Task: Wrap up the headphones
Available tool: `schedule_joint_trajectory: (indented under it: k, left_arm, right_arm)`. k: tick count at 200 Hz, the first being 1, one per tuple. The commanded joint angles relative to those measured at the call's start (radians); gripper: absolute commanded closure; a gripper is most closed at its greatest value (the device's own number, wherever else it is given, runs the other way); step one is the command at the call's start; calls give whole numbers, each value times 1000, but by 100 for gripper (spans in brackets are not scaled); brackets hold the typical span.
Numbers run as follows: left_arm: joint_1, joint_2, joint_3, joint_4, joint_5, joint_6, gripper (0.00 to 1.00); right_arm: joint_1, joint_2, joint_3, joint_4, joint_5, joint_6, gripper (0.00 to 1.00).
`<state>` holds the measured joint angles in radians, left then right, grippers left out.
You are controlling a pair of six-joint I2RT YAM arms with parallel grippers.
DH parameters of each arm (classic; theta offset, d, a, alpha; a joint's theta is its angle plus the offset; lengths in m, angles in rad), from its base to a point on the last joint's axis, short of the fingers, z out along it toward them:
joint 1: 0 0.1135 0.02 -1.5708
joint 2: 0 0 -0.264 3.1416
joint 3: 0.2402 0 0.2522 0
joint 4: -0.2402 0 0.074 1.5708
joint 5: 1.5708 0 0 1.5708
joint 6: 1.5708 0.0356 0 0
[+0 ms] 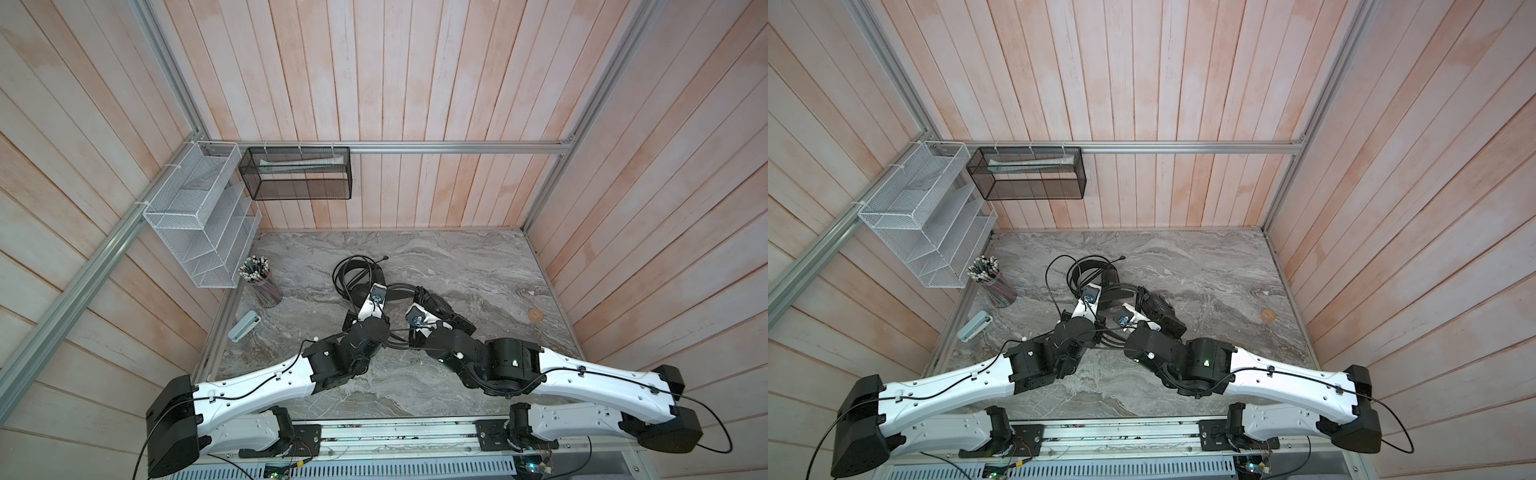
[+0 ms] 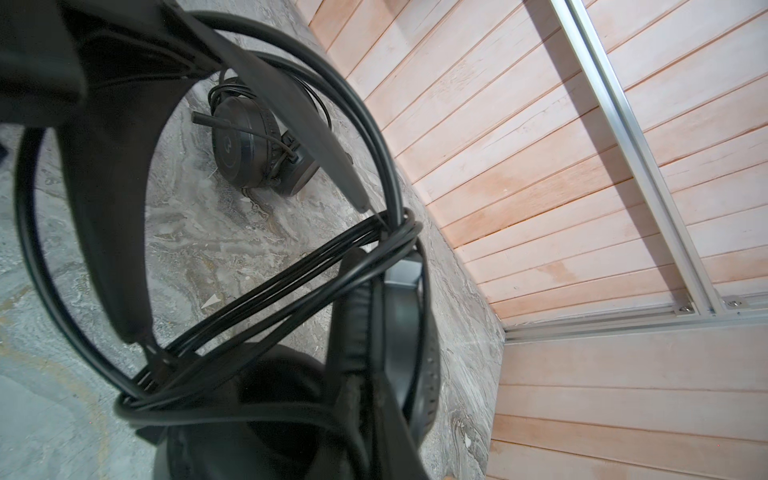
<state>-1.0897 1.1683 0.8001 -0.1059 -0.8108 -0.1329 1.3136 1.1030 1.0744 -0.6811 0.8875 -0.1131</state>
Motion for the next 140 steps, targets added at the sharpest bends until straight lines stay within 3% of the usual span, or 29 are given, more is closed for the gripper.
schedule_joint_trajectory:
  k: [1, 140]
  left_arm:
    - [-7, -25, -16, 3, 41, -6, 100]
    - [-8, -30, -27, 1, 80, -14, 100]
  right_arm:
    - [-23, -22, -16, 25, 70, -2, 87]
    - [-29, -13, 35, 11, 137, -13, 91]
